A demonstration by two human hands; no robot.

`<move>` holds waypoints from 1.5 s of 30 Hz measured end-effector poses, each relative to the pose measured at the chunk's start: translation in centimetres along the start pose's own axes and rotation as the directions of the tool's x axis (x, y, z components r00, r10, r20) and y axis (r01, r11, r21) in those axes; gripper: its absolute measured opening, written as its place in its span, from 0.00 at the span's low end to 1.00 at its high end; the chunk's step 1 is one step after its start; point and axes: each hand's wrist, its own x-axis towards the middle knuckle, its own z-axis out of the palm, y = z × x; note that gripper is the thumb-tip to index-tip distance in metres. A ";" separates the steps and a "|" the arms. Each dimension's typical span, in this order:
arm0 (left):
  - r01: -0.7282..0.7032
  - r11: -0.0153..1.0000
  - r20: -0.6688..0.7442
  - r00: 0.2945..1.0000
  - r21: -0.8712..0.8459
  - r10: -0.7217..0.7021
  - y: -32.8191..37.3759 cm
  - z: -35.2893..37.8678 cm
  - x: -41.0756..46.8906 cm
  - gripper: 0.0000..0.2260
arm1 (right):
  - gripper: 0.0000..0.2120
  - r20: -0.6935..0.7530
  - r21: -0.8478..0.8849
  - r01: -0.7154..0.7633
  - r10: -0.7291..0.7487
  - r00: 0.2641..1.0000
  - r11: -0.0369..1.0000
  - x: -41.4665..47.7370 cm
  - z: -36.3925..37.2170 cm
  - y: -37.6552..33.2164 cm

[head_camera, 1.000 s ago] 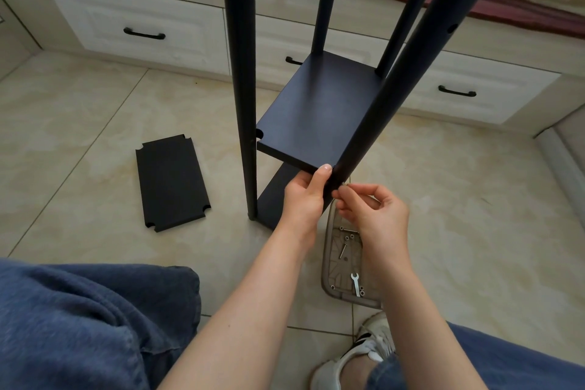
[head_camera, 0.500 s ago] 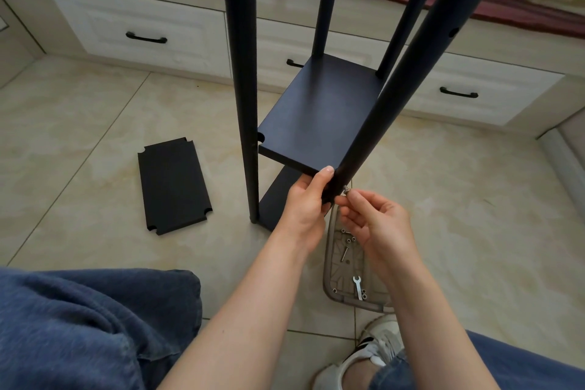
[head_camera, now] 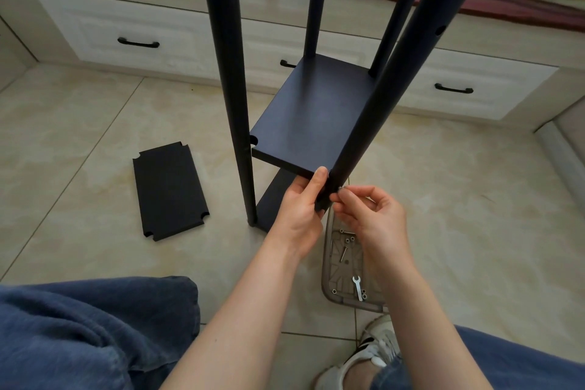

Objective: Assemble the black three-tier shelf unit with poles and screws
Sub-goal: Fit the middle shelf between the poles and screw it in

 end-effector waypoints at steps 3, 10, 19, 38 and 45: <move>-0.007 0.999 -0.015 1.000 0.032 0.008 -0.1 0.0 -0.1 0.14 | 0.04 -0.040 -0.056 0.037 -0.039 0.998 0.998 0.6 -0.2 0.3; -0.024 0.960 -0.244 0.965 0.281 0.095 0.6 0.0 -0.5 0.17 | 0.17 0.147 -0.117 -0.004 0.022 0.989 0.993 2.6 -1.6 -0.6; -0.402 -0.177 0.416 0.646 0.898 0.640 1.0 -1.0 -1.3 0.24 | 0.29 0.334 -0.060 -0.153 0.165 0.928 0.986 4.5 -2.4 -1.7; -0.439 -0.133 0.454 0.800 0.889 0.393 3.3 -0.2 -0.5 0.22 | 0.19 0.270 -0.412 -0.110 0.236 0.933 0.905 6.3 0.1 -4.3; -0.420 -0.260 0.490 0.801 0.869 0.343 3.4 -0.1 -0.6 0.26 | 0.18 0.330 -0.386 -0.078 0.217 0.919 0.919 6.3 -0.4 -4.5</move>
